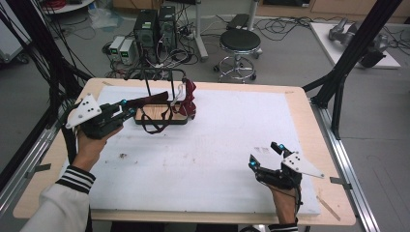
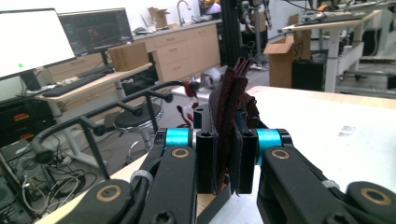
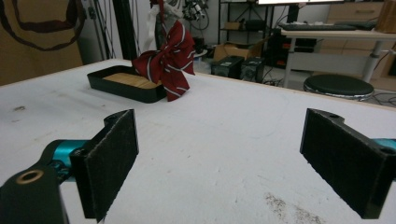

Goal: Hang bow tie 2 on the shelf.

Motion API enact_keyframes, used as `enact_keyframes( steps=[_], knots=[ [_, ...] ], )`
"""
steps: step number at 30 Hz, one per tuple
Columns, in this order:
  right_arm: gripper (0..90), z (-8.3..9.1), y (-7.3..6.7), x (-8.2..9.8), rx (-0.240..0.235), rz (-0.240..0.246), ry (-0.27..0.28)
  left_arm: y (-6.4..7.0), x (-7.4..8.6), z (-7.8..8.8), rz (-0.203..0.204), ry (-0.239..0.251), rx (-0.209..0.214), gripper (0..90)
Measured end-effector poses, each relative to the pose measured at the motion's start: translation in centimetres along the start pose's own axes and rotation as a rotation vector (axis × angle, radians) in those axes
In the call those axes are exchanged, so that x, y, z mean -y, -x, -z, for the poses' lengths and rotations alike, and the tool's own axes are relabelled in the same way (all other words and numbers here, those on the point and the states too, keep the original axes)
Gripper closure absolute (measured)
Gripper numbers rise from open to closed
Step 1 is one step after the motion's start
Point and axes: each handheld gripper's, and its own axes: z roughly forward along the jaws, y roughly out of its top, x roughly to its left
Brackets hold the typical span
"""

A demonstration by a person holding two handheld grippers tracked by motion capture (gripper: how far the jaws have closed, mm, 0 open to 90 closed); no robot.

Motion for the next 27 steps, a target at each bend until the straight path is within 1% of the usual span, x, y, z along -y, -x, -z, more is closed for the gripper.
enact_keyframes(
  steps=[2,5,9,11,14,16,20,23,27],
  knots=[
    [10.6,0.2,0.0,0.2,0.01,-0.01,0.008,-0.2,0.0,0.1,0.002,0.006,-0.014,82.9],
    [10.6,0.2,0.0,0.4,0.023,-0.001,0.025,-0.6,-0.2,0.2,0.0,0.009,-0.033,82.9],
    [10.6,0.3,-0.1,0.8,0.032,-0.004,0.032,-1.2,-0.5,0.4,0.002,0.022,-0.064,82.9],
    [10.6,0.3,-0.1,1.0,0.039,0.002,0.041,-1.6,-0.6,0.5,-0.003,0.021,-0.08,82.9],
    [10.6,0.2,-0.1,1.1,0.046,0.01,0.046,-2.0,-0.6,0.5,0.001,0.021,-0.104,82.9],
    [10.7,0.3,-0.1,1.1,0.05,0.006,0.052,-2.3,-0.6,0.5,0.002,0.023,-0.122,82.9],
    [10.7,0.2,-0.2,1.2,0.054,0.011,0.06,-3.0,-0.8,0.6,0.003,0.026,-0.151,82.9],
    [10.6,0.1,-0.3,1.3,0.053,0.015,0.073,-3.6,-1.1,0.7,0.011,0.038,-0.172,82.9],
    [10.6,0.0,-0.4,1.6,0.049,0.029,0.077,-4.3,-1.2,0.7,0.007,0.04,-0.196,82.9]
  ],
)
